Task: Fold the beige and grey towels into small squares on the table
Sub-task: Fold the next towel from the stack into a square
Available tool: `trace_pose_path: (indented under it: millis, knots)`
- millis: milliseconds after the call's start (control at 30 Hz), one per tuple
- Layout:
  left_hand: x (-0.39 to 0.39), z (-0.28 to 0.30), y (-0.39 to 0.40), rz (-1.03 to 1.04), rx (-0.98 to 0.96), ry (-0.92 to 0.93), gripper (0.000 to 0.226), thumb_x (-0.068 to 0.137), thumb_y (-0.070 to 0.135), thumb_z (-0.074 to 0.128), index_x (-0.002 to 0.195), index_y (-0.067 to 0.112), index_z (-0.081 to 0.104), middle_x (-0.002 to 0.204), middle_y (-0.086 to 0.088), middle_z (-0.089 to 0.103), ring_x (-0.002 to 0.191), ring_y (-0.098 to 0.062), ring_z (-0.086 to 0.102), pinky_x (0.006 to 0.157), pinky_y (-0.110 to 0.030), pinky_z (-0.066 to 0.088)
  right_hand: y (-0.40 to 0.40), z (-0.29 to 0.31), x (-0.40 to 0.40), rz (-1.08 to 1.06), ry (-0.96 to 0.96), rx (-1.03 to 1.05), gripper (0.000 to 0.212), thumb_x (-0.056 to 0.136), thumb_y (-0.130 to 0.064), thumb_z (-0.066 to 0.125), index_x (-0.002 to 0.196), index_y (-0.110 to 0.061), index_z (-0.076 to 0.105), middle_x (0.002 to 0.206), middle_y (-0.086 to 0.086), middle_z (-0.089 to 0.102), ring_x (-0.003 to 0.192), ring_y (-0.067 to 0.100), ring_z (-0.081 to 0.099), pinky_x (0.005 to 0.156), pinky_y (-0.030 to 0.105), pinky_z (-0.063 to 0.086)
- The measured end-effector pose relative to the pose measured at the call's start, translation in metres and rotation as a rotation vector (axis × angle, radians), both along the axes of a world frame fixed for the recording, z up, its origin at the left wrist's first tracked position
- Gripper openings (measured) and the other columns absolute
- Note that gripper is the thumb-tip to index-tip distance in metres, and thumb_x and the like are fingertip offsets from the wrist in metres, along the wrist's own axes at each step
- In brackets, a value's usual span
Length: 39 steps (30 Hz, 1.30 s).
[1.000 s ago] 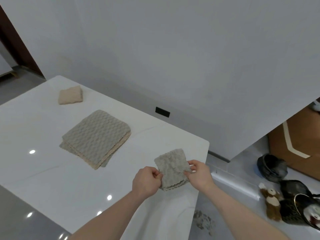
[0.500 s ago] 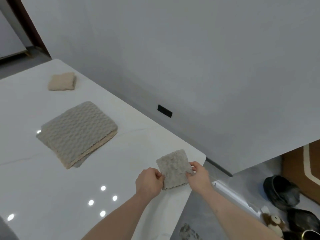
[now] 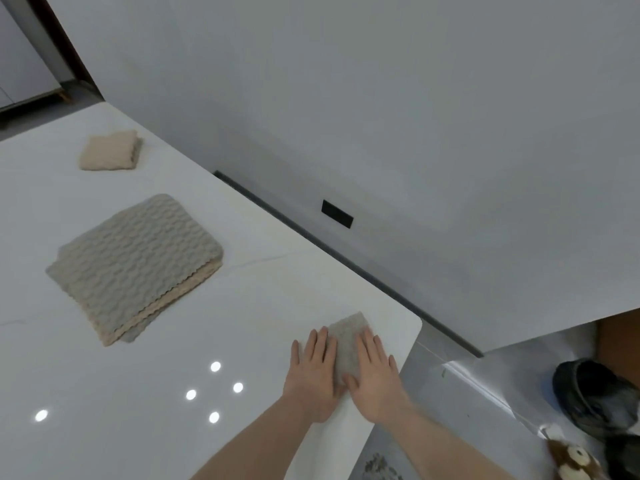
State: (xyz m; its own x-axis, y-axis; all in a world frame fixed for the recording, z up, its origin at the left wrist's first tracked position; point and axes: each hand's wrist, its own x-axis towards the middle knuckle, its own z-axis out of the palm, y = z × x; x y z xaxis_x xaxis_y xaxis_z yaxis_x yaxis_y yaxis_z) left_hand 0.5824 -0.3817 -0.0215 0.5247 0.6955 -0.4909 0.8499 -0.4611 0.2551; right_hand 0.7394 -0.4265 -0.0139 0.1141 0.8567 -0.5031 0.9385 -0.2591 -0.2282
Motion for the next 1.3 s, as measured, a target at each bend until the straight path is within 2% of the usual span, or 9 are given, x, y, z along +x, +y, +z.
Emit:
trace_pose_path:
  millis: [133,233,367,567,700,800,900,967,1300]
  knots:
    - [-0.002,-0.016,0.006,-0.069,0.003,0.090,0.093,0.099,0.072,0.017,0.155,0.015,-0.030,0.163,-0.008,-0.038,0.152,-0.030,-0.031,0.123,-0.061,-0.008,-0.002,-0.018,-0.008,-0.026,-0.052,-0.047,0.084,0.103,-0.056,0.028,0.157,-0.017,-0.024,0.161,-0.001,-0.038,0.152,0.020,-0.025,0.125,0.052,-0.001]
    - [-0.004,-0.026,0.010,-0.064,-0.021,0.067,0.092,0.098,0.073,0.017,0.157,0.020,-0.029,0.161,-0.003,-0.041,0.151,-0.027,-0.034,0.123,-0.061,-0.009,-0.004,-0.028,-0.008,-0.034,-0.055,-0.044,0.083,0.102,-0.059,0.021,0.155,-0.019,-0.028,0.158,-0.002,-0.042,0.150,0.019,-0.031,0.124,0.052,-0.006]
    - [-0.008,-0.030,0.016,-0.084,-0.059,0.039,0.094,0.097,0.073,0.025,0.159,0.022,-0.026,0.163,0.000,-0.038,0.151,-0.025,-0.033,0.123,-0.060,-0.011,-0.003,-0.036,-0.004,-0.004,-0.067,-0.040,0.087,0.086,-0.068,-0.003,0.154,-0.022,-0.029,0.157,-0.005,-0.043,0.149,0.018,-0.034,0.123,0.051,-0.007]
    - [-0.021,0.004,0.037,-0.223,-0.093,0.171,0.095,0.099,0.034,0.051,0.161,0.025,-0.021,0.169,0.002,-0.026,0.157,-0.026,-0.017,0.125,-0.058,-0.006,-0.005,-0.019,0.001,0.025,-0.086,-0.099,0.073,0.105,-0.056,0.019,0.151,-0.028,-0.030,0.160,-0.008,-0.035,0.153,0.019,-0.022,0.125,0.055,-0.004]
    - [-0.046,0.029,0.020,-0.105,-0.114,0.175,0.100,0.093,0.015,0.057,0.162,0.027,-0.014,0.171,0.000,-0.016,0.158,-0.031,-0.006,0.127,-0.053,0.001,-0.005,0.008,-0.007,-0.001,-0.136,-0.263,0.079,0.104,-0.052,0.030,0.158,-0.023,-0.020,0.166,0.002,-0.024,0.156,0.028,-0.008,0.124,0.057,0.001]
    - [-0.091,0.044,0.010,-0.021,-0.123,0.184,0.100,0.094,0.012,0.053,0.162,0.029,-0.017,0.170,0.002,-0.021,0.158,-0.030,-0.010,0.128,-0.051,0.000,-0.003,0.040,-0.023,-0.056,-0.132,-0.260,0.079,0.103,-0.050,0.036,0.161,-0.023,-0.009,0.168,0.005,-0.016,0.156,0.030,-0.003,0.124,0.058,0.006]
    - [-0.147,0.067,0.007,0.034,-0.071,0.123,0.100,0.090,0.009,0.052,0.163,0.031,-0.014,0.169,0.005,-0.023,0.158,-0.026,-0.010,0.129,-0.046,0.002,-0.012,0.070,-0.053,-0.060,-0.098,0.001,0.075,0.103,-0.041,0.040,0.162,-0.021,-0.002,0.169,0.005,-0.010,0.156,0.026,0.004,0.124,0.046,0.016]
    - [-0.187,0.083,0.005,0.052,-0.032,0.093,0.100,0.087,0.007,0.050,0.163,0.032,-0.010,0.169,0.007,-0.023,0.159,-0.024,-0.010,0.129,-0.044,0.002,-0.022,0.087,-0.082,-0.088,-0.020,0.113,0.073,0.103,-0.036,0.042,0.162,-0.021,0.002,0.170,0.004,-0.004,0.156,0.023,0.007,0.124,0.038,0.017]
    - [-0.327,0.129,0.000,0.050,0.103,-0.059,0.082,0.093,0.014,0.047,0.165,0.027,0.011,0.172,0.003,-0.012,0.159,-0.024,-0.008,0.129,-0.042,0.004,-0.070,0.128,-0.216,-0.139,0.089,0.060,0.071,0.106,-0.035,0.040,0.162,-0.027,-0.001,0.168,-0.005,-0.018,0.156,0.022,-0.010,0.127,0.044,0.008]
